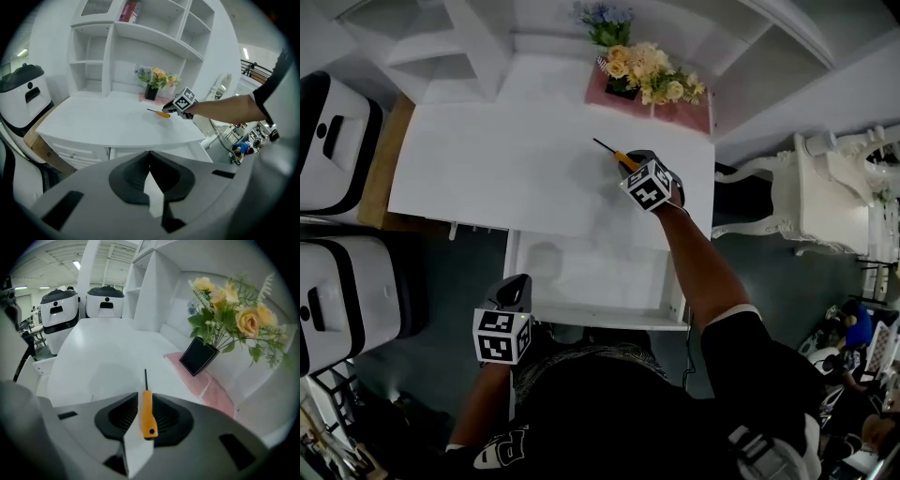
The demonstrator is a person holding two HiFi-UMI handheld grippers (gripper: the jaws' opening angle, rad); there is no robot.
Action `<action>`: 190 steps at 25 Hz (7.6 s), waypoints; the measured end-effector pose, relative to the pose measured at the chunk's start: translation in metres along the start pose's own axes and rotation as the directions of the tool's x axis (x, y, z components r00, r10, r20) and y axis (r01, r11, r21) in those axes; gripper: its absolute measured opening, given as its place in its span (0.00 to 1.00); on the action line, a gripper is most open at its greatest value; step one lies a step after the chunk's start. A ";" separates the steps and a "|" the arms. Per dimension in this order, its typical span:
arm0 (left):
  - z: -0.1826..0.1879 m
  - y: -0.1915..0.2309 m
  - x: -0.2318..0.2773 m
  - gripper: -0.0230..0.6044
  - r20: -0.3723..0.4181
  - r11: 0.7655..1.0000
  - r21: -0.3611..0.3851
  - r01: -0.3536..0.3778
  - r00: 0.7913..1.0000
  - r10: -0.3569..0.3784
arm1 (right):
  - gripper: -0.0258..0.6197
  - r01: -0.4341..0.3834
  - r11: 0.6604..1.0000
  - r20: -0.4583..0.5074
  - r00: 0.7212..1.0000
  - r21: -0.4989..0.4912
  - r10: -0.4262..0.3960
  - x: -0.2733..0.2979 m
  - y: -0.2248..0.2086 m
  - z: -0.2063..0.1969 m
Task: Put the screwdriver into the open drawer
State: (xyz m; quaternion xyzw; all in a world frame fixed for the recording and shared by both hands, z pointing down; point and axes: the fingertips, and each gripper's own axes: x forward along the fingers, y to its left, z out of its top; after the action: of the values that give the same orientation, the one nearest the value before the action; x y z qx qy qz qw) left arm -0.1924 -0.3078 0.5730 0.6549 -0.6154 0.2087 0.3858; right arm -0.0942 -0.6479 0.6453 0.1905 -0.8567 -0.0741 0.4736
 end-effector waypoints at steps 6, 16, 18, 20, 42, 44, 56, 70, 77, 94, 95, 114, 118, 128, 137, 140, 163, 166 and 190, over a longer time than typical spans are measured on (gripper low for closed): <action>0.000 0.004 -0.004 0.05 -0.007 1.000 -0.009 -0.023 1.000 0.023 | 0.22 -0.051 0.999 -0.055 0.997 -0.017 0.050 0.027 -0.006 -0.005; -0.011 0.007 -0.006 0.05 -0.027 0.999 -0.022 -0.030 0.999 0.029 | 0.26 -0.132 0.991 -0.134 0.982 0.020 0.133 0.051 -0.008 -0.016; -0.012 0.006 -0.007 0.05 -0.025 0.999 -0.025 -0.027 0.999 0.026 | 0.25 -0.152 0.987 -0.151 0.976 0.055 0.158 0.054 -0.009 -0.022; -0.012 0.006 -0.009 0.05 -0.020 0.999 -0.029 -0.025 1.000 0.024 | 0.23 -0.185 0.978 -0.162 0.967 0.092 0.198 0.055 -0.007 -0.023; -0.012 0.007 -0.028 0.05 0.016 1.000 0.002 0.016 1.000 -0.016 | 0.20 -0.162 0.955 -0.188 0.959 0.247 0.211 0.033 -0.001 -0.029; -0.009 0.006 -0.031 0.05 0.025 0.999 0.019 0.028 0.999 -0.028 | 0.20 -0.153 0.955 -0.181 0.963 0.255 0.202 0.024 -0.002 -0.028; 0.001 -0.003 -0.050 0.05 0.071 0.991 0.105 0.083 0.993 -0.090 | 0.19 -0.126 0.905 -0.112 0.976 0.406 0.186 -0.038 0.010 -0.039; -0.008 -0.008 -0.071 0.05 0.077 0.971 0.179 0.161 0.981 -0.177 | 0.17 -0.183 0.623 0.071 0.977 0.761 0.200 -0.091 0.079 -0.073; -0.013 -0.017 -0.072 0.05 0.063 0.956 0.217 0.197 0.975 -0.215 | 0.13 -0.301 0.257 0.267 0.950 0.918 0.160 -0.113 0.118 -0.098; -0.020 -0.027 -0.065 0.05 0.024 0.928 0.274 0.254 0.962 -0.270 | 0.05 -0.343 0.216 0.300 0.931 0.914 0.209 -0.116 0.247 -0.122; -0.020 -0.027 -0.065 0.05 0.024 0.928 0.273 0.255 0.962 -0.271 | 0.05 -0.346 0.218 0.304 0.931 0.912 0.203 -0.117 0.247 -0.120; -0.024 -0.023 -0.070 0.05 0.031 0.935 0.172 0.310 0.947 -0.320 | 0.05 -0.345 0.277 0.320 0.938 0.897 0.134 -0.144 0.247 -0.102; -0.024 -0.024 -0.074 0.05 0.037 0.931 0.183 0.315 0.945 -0.326 | 0.05 -0.349 0.295 0.333 0.937 0.890 0.104 -0.156 0.248 -0.093; -0.030 -0.027 -0.089 0.05 0.038 0.911 0.190 0.366 0.924 -0.380 | 0.05 -0.376 0.333 0.418 0.906 0.865 -0.063 -0.224 0.261 -0.040; -0.035 -0.036 -0.113 0.05 0.051 0.876 0.252 0.411 0.898 -0.436 | 0.05 -0.341 0.492 0.478 0.859 0.801 -0.181 -0.291 0.290 0.008; -0.033 -0.041 -0.121 0.05 0.074 0.870 0.265 0.415 0.891 -0.448 | 0.05 -0.269 0.563 0.448 0.870 0.781 -0.207 -0.299 0.299 0.013; -0.096 -0.144 -0.160 0.05 0.174 0.908 0.243 0.342 0.905 -0.388 | 0.05 -0.331 0.740 0.557 0.827 0.585 -0.070 -0.394 0.359 -0.034; -0.111 -0.168 -0.170 0.06 0.183 0.910 0.240 0.339 0.904 -0.386 | 0.05 -0.307 0.768 0.550 0.832 0.562 -0.070 -0.415 0.367 -0.055; -0.189 -0.245 -0.226 0.05 0.256 0.942 0.248 0.227 0.922 -0.289 | 0.05 -0.375 0.757 0.624 0.780 0.536 -0.055 -0.494 0.429 -0.132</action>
State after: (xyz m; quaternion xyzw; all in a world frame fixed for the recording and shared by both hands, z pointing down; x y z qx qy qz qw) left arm 0.0478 -0.0310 0.4592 0.7915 -0.5469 0.1225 0.2435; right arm 0.1431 -0.0521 0.4619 0.2259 -0.9483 0.2055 0.0864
